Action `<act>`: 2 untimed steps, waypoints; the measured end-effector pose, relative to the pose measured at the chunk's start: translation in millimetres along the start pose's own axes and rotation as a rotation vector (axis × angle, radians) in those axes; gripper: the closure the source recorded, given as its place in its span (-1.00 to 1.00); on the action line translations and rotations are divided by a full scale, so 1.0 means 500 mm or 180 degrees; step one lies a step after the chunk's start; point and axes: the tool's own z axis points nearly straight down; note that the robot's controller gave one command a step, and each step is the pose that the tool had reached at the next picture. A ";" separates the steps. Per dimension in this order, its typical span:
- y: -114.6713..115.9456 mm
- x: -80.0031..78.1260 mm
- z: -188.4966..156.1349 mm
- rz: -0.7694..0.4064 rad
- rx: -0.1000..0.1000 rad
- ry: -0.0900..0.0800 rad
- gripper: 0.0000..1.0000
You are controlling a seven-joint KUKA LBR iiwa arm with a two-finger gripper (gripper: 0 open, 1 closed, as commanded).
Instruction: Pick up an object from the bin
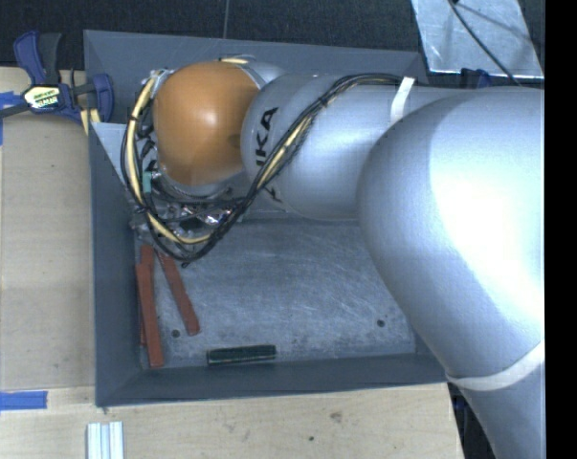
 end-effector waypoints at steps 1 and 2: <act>-0.004 0.015 0.000 -0.0306 -0.0010 0.0014 1.00; -0.014 0.054 -0.347 -0.0640 0.0000 0.0027 1.00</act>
Offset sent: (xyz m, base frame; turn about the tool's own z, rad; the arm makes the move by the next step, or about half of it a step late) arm -0.0062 -0.0110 -0.0065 -0.0999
